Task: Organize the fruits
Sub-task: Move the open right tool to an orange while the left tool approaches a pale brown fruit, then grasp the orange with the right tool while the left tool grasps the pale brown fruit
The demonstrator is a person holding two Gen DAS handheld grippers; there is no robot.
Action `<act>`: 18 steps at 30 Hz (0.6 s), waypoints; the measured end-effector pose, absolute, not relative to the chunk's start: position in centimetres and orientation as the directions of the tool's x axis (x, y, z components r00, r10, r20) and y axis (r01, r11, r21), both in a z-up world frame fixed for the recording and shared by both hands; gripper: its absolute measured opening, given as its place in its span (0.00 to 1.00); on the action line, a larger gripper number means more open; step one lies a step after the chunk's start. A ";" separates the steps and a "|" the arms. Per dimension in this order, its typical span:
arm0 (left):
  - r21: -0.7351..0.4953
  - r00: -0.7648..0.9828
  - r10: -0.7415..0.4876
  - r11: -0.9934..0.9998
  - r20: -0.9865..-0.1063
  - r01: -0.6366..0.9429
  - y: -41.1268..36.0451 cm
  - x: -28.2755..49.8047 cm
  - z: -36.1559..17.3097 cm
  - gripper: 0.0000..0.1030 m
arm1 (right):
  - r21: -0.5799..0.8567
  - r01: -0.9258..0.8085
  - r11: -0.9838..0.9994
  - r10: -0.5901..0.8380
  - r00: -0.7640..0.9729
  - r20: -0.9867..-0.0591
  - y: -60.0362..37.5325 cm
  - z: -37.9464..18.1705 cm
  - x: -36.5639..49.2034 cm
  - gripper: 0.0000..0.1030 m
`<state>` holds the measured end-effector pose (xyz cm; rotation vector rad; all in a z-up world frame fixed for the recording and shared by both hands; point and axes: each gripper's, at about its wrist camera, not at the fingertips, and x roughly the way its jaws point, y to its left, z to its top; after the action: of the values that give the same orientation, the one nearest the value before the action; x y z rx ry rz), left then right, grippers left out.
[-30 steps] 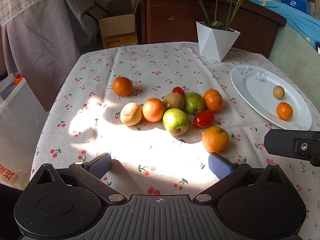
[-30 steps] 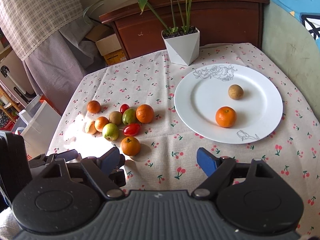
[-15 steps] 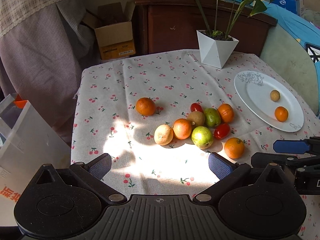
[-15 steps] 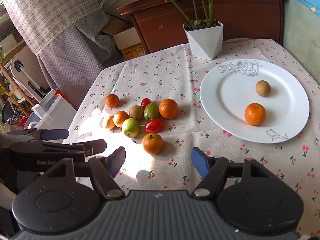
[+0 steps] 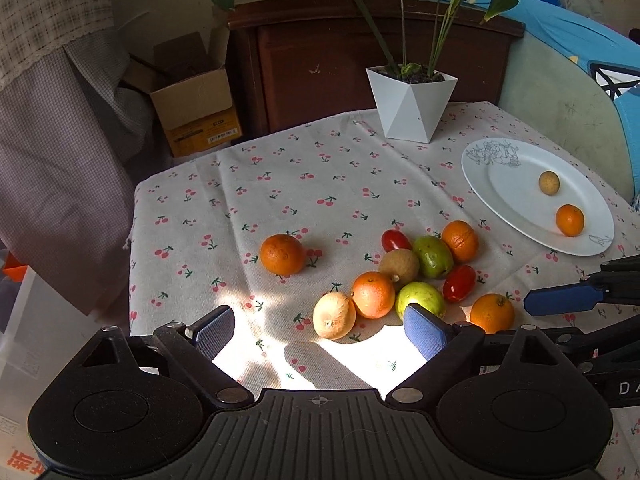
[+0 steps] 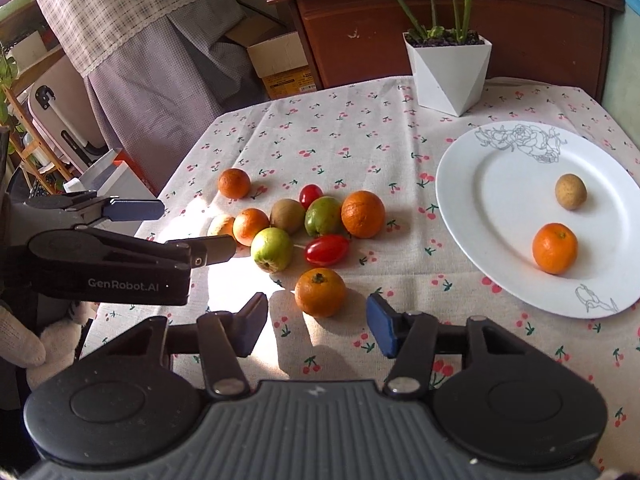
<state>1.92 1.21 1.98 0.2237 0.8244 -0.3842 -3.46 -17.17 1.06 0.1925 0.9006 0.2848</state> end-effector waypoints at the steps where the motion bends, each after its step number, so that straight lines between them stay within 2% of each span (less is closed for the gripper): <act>1: 0.046 0.613 -0.250 0.904 -0.750 0.425 1.1 2.1 1.8 0.85 | 0.281 -0.162 0.946 0.321 0.586 -0.744 -17.2 1.0 -3.4 0.49; 5: 0.022 0.584 -0.282 0.889 -0.761 0.457 1.1 2.7 1.2 0.74 | 0.279 -0.163 0.946 0.320 0.579 -0.749 -17.1 0.6 -2.9 0.44; 7: 0.017 0.576 -0.291 0.883 -0.764 0.469 1.0 2.8 0.9 0.66 | 0.274 -0.164 0.948 0.317 0.578 -0.752 -17.0 0.4 -2.8 0.41; 10: 0.002 0.556 -0.311 0.871 -0.770 0.490 1.0 2.9 0.5 0.55 | 0.268 -0.166 0.949 0.314 0.578 -0.753 -17.0 0.3 -2.6 0.33; 12: -0.004 0.548 -0.318 0.868 -0.774 0.497 0.8 2.9 0.3 0.52 | 0.274 -0.167 0.947 0.319 0.578 -0.751 -17.1 0.4 -2.5 0.29; 14: 0.001 0.551 -0.322 0.862 -0.770 0.506 0.6 2.9 0.3 0.50 | 0.274 -0.167 0.947 0.319 0.578 -0.751 -17.1 0.4 -2.5 0.29; 16: -0.004 0.547 -0.338 0.854 -0.766 0.521 0.5 2.9 0.2 0.41 | 0.275 -0.163 0.947 0.318 0.579 -0.751 -17.1 0.4 -2.5 0.29; 18: 0.001 0.550 -0.336 0.853 -0.764 0.521 0.5 2.8 0.2 0.39 | 0.274 -0.155 0.949 0.312 0.582 -0.751 -17.2 0.4 -2.5 0.29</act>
<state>2.78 0.45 0.24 0.2390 0.8476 -0.5128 -2.54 -17.19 0.41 0.1864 0.9109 0.2750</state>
